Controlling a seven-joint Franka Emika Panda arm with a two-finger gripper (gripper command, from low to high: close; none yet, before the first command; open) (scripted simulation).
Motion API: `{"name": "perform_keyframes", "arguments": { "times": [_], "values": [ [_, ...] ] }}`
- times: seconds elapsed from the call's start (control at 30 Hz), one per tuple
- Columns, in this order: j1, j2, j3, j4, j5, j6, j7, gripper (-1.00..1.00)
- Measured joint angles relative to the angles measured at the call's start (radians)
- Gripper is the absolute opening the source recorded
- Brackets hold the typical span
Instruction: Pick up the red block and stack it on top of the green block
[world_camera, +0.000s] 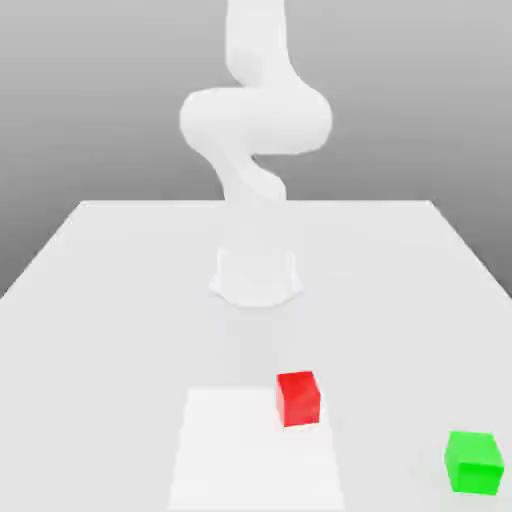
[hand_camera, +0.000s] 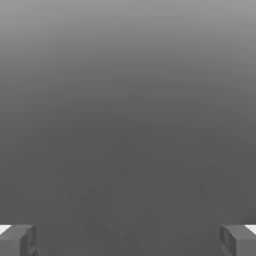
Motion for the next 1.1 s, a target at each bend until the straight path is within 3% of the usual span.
{"name": "perform_keyframes", "arguments": {
  "times": [0.57,0.8,0.83,1.1],
  "values": [
    [0.071,0.623,0.065,-0.48,0.011,0.433,-0.029,0.0],
    [0.105,0.897,0.027,-0.481,-0.041,0.658,0.008,0.0],
    [0.112,0.926,0.019,-0.477,-0.048,0.683,0.012,-1.0],
    [0.107,0.906,0.025,-0.48,-0.046,0.666,0.011,-1.0]
  ]
}}
